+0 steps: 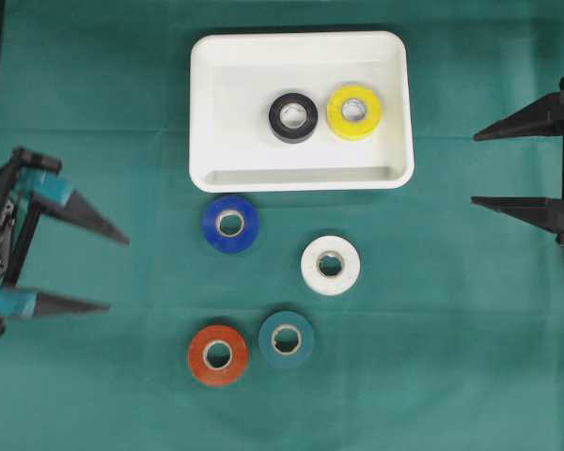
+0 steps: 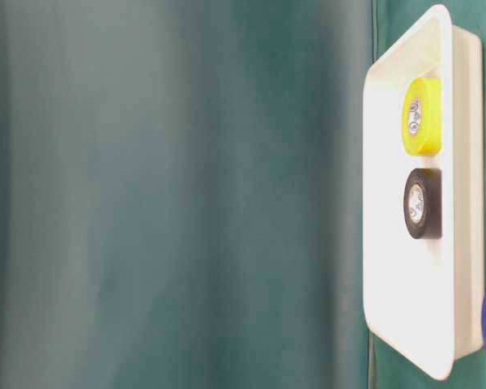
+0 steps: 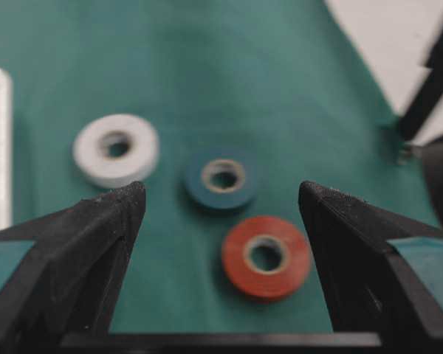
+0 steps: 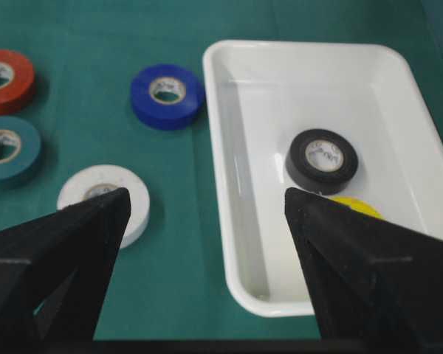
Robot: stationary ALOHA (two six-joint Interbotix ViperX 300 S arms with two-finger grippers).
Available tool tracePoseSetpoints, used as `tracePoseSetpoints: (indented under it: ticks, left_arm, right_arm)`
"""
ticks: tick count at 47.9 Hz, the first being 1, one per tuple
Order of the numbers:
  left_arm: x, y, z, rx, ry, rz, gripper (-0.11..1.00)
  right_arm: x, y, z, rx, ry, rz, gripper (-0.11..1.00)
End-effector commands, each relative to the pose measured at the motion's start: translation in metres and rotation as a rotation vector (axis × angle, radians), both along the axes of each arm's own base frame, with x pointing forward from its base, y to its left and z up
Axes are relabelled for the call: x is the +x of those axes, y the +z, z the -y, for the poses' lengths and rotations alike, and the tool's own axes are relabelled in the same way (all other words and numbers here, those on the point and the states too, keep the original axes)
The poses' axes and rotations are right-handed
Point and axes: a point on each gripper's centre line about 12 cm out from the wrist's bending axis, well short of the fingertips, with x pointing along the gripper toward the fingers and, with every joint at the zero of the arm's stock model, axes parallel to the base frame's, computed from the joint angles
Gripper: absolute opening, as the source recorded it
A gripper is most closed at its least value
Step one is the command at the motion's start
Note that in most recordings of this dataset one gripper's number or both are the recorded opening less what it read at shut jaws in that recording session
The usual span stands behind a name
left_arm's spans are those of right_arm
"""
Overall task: Pick up the tape from a random location and place it into the white case.
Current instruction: 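Move the open left gripper down-right toward the red tape roll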
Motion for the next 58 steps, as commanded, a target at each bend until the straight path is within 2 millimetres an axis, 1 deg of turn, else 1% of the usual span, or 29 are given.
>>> tracePoseSetpoints:
  ticks: [1,12,21,31,49,58]
  left_arm:
    - [0.0,0.009,0.008,-0.012,-0.032,0.032,0.82]
    - [0.001,0.009,0.009,-0.012,-0.035,0.032,0.82]
    - [0.01,0.008,0.012,-0.015,-0.035,0.05,0.82]
    - [0.028,0.004,0.018,-0.012,-0.036,0.04,0.82]
    - [0.074,0.006,0.032,0.002,-0.037,0.01,0.82]
    - [0.086,0.005,0.036,0.007,-0.037,-0.004,0.82]
  right_arm:
    - [0.002,0.008,0.0,-0.004,0.002,0.024,0.85]
    - [0.002,0.008,0.0,-0.004,0.005,0.027,0.85]
    - [0.002,0.009,0.0,-0.004,0.005,0.029,0.85]
    - [0.002,0.008,0.0,-0.004,0.004,0.026,0.85]
    - [0.003,0.008,0.0,-0.004,0.003,0.024,0.85]
    - [0.003,0.008,0.0,-0.004,0.005,0.024,0.85]
